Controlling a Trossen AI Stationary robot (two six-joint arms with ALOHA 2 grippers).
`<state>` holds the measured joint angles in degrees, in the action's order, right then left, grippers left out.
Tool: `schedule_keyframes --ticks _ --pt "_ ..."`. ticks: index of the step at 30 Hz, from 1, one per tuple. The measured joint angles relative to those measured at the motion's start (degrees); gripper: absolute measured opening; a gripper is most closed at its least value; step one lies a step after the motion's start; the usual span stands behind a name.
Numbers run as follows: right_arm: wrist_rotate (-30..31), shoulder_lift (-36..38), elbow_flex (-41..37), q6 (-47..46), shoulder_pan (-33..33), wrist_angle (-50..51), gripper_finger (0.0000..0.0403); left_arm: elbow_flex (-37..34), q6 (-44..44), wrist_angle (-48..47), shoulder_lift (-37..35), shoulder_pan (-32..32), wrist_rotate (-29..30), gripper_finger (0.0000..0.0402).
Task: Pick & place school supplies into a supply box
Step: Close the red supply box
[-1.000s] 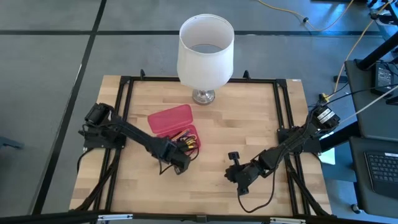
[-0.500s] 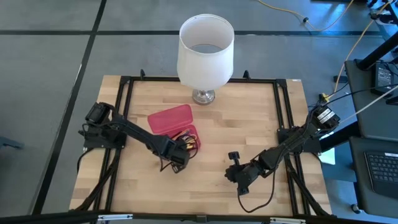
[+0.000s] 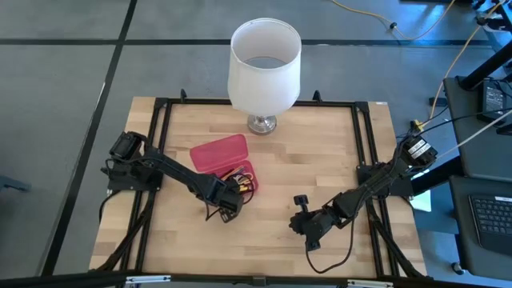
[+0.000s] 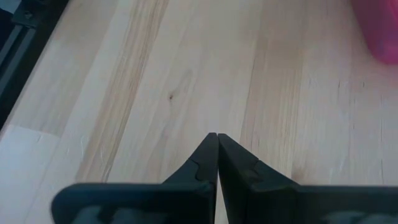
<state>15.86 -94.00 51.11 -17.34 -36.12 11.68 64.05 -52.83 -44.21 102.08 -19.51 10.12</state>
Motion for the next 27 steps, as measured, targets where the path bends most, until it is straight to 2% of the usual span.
schedule_keyframes --ticks 11,27 --pt "0.0 0.0 0.0 0.0 0.0 0.0 0.0014 0.0 1.1 0.7 0.0 -0.3 -1.0 0.0205" --pt "0.0 0.0 0.0 0.0 0.0 0.0 0.0014 0.0 2.2 0.7 0.0 -0.7 -1.3 0.0065"
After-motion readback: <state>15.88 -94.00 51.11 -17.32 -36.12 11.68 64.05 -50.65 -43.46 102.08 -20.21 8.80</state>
